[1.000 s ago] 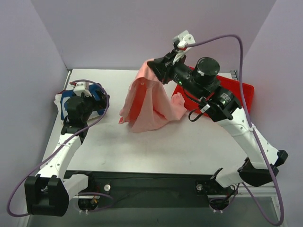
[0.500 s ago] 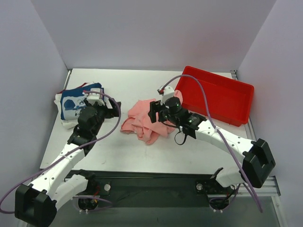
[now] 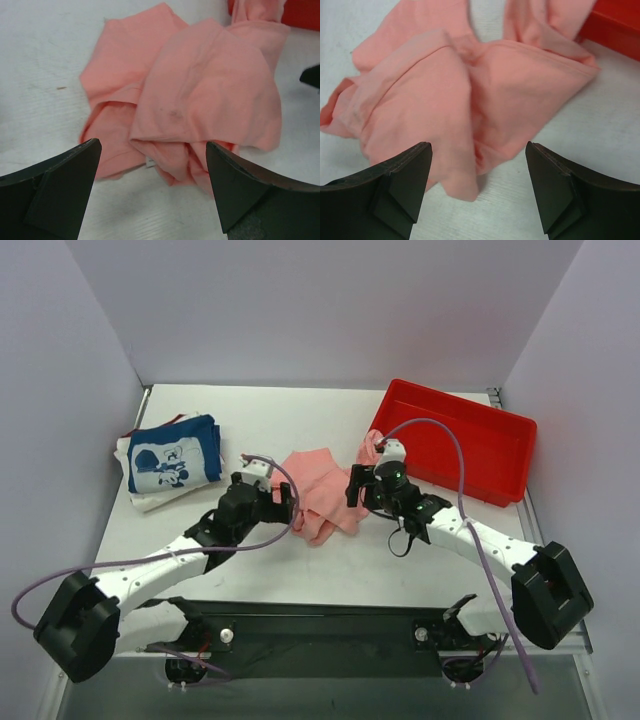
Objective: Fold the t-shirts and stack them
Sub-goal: Move the tshirt to the center of the board, then flatten out the tshirt
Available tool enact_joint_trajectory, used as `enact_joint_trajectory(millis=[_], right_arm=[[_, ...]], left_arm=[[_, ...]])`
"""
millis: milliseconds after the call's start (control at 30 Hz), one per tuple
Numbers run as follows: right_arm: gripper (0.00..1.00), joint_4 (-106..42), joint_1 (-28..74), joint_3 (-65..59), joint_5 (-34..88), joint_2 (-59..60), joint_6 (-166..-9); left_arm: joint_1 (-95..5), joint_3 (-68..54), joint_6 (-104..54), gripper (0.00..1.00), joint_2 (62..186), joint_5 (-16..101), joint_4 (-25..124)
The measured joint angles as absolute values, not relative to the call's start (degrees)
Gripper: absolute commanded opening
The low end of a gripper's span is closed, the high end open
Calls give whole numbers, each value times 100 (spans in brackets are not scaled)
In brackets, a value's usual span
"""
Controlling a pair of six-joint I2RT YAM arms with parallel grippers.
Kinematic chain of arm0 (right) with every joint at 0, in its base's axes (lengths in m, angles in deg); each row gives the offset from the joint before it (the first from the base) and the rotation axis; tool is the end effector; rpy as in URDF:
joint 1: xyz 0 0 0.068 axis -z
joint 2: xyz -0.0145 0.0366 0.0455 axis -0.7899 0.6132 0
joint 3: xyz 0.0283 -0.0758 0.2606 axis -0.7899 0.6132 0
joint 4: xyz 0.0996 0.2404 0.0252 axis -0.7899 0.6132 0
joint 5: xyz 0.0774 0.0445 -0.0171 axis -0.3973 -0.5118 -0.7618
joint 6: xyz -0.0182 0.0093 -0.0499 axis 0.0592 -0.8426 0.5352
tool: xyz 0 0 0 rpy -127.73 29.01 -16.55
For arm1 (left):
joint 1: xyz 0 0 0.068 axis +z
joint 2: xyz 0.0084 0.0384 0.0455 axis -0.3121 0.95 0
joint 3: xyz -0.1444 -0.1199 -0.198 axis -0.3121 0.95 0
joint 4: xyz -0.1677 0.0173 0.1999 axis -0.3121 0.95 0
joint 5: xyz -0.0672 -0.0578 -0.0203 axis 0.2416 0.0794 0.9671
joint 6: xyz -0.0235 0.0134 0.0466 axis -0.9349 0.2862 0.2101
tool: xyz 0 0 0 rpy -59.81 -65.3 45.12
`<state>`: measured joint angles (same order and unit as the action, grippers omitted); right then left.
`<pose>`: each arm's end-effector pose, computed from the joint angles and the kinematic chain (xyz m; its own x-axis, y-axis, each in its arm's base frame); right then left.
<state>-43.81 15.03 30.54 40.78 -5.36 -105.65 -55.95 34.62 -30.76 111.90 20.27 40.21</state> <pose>0.2358 0.1736 0.2445 -0.4864 0.1599 -0.8590 -0.3425 0.8696 0.3558 0.1958 -0.1409 0.2278 -0.4010 -0.0586 -0.9142 0.3093 0.9307 -0.1954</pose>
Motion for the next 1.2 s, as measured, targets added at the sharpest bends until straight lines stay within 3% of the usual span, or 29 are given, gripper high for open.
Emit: enact_joint_trajectory(millis=[267,700,833,1067,1200], right_arm=[[77,-4398,2371,3496,4006,-1124,-10808],[77,-4389,2603,3725,3697,-1460,-10909],[77,-4453,2638,3727,3544,-1454,-10909],[77,-4717,2664,3695,3271,-824,-10922],[76,-4737,2664,3614,3228,-241,-10930]], left_arm=[[-6899,3034,-3269,97,12443,1942,3663],[-6987,2868,-3562,95,13518,1819,2911],[-6985,2662,-3581,91,13842,1697,2692],[-6875,2566,-3623,73,13979,1603,2360],[-6672,2566,-3636,70,13979,1671,2172]])
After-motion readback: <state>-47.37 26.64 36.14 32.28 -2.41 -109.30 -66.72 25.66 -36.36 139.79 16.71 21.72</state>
